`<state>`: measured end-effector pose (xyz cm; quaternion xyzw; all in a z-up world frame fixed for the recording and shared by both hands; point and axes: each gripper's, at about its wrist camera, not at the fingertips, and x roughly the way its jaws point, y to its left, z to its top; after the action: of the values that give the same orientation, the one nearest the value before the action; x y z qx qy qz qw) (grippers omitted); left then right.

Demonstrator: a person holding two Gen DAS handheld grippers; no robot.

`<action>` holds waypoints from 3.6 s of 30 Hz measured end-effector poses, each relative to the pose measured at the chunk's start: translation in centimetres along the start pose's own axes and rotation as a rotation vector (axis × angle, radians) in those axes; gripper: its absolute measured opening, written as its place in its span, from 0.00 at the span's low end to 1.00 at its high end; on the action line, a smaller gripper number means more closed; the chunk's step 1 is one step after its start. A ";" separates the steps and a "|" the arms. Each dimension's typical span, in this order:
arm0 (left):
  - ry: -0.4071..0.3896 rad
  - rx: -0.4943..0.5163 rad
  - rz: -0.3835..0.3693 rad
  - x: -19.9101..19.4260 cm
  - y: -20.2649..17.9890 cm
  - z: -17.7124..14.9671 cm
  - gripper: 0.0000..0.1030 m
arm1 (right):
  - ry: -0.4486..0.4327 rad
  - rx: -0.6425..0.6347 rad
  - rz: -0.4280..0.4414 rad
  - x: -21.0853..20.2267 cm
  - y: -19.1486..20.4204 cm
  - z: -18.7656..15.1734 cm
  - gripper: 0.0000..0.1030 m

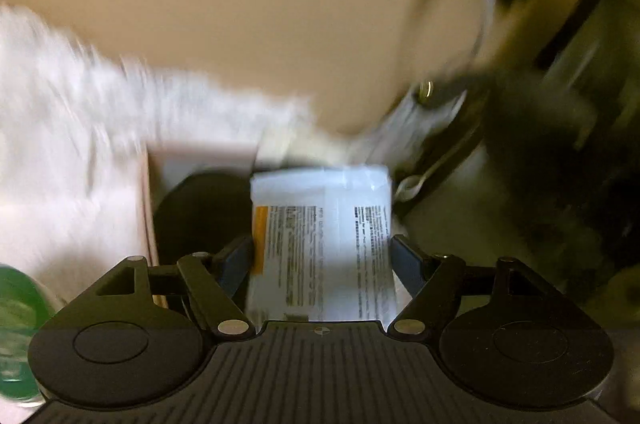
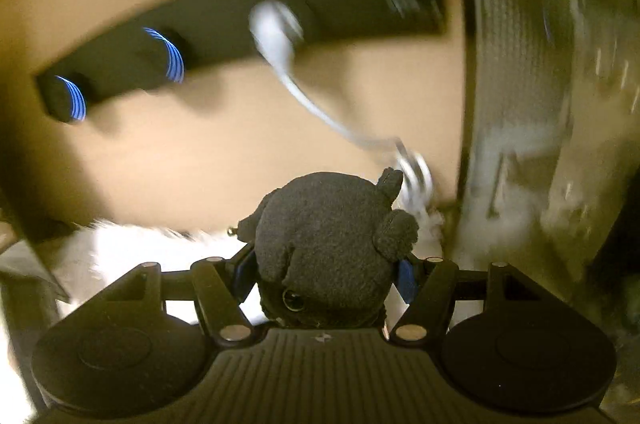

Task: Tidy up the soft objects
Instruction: 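Carry the wipes packet and cat plush into the pink box and open both tools, then grasp the pink wrapped candy with the right tool, then grasp the clear L-shaped plastic piece with the left tool while the right tool holds the candy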

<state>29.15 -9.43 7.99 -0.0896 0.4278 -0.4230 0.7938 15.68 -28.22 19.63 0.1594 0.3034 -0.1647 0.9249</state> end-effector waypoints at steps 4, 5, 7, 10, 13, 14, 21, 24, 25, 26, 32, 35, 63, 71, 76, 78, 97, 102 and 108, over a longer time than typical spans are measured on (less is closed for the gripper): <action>0.013 0.073 0.030 2.2 -0.5 -1.4 0.81 | 0.091 0.055 -0.005 3.9 -1.7 -1.3 0.65; 0.013 0.093 0.038 2.4 -0.6 -1.3 0.81 | 0.111 0.070 0.006 4.6 -1.8 -1.5 0.65; 0.026 0.115 0.041 2.5 -0.5 -0.9 0.80 | 0.136 0.089 0.031 5.5 -1.8 -2.0 0.65; 0.002 0.107 0.055 1.0 -0.1 -0.6 0.79 | 0.138 0.092 0.014 6.2 -1.6 -2.4 0.65; -0.059 0.093 0.055 -2.0 0.0 -1.0 0.79 | 0.082 0.056 -0.006 5.4 -1.0 -2.4 0.65; -0.068 0.089 0.053 -3.0 0.1 -1.2 0.77 | 0.059 0.043 -0.006 5.0 -0.8 -2.4 0.65; 0.044 0.153 0.029 -4.9 -1.5 -3.6 0.32 | -0.052 -0.009 -0.058 2.0 0.1 -1.0 0.65; 0.072 0.149 0.049 -3.7 -1.1 -4.2 0.28 | -0.086 -0.020 -0.053 0.4 0.4 -0.6 0.65; 0.075 0.132 0.039 -3.2 -0.8 -4.3 0.27 | -0.088 -0.021 -0.047 0.1 0.4 -0.5 0.65; 0.066 0.115 0.023 -3.3 -0.4 -4.4 0.27 | -0.084 -0.017 -0.034 -0.3 0.3 -0.3 0.65; -0.104 0.041 -0.028 -8.5 0.6 -3.9 0.27 | 0.039 0.068 0.060 2.0 -0.8 -1.6 0.65; -0.200 0.012 0.039 -12.4 1.8 -4.0 0.27 | 0.138 0.067 0.062 5.3 -0.4 -3.7 0.65; -0.157 -0.129 0.428 -24.9 15.3 -15.0 0.28 | 0.095 -0.399 0.320 3.0 21.1 -8.8 0.87; -0.115 -0.054 0.361 -27.3 14.9 -17.5 0.28 | 0.303 -0.351 0.339 14.4 31.7 -11.6 0.87; -0.086 -0.054 0.378 -28.1 15.7 -18.2 0.28 | 0.367 -0.333 0.284 18.1 34.0 -12.8 0.47; -0.074 -0.046 0.388 -28.0 16.0 -18.0 0.28 | 0.386 -0.373 0.277 17.7 34.2 -12.9 0.23; -0.033 0.176 0.392 -18.1 16.0 -9.4 0.28 | 0.233 -0.293 0.151 -1.2 16.0 -15.9 0.18; -0.005 0.172 0.404 -16.9 16.8 -9.3 0.28 | 0.256 -0.248 0.092 -1.4 13.6 -18.0 0.18; 0.037 0.177 0.412 -15.7 16.9 -9.0 0.29 | 0.265 -0.251 0.095 -1.7 13.3 -18.9 0.18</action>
<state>28.06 14.89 3.41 0.0774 0.4127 -0.2892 0.8603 10.14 -8.50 8.83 0.0773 0.4326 -0.0591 0.8963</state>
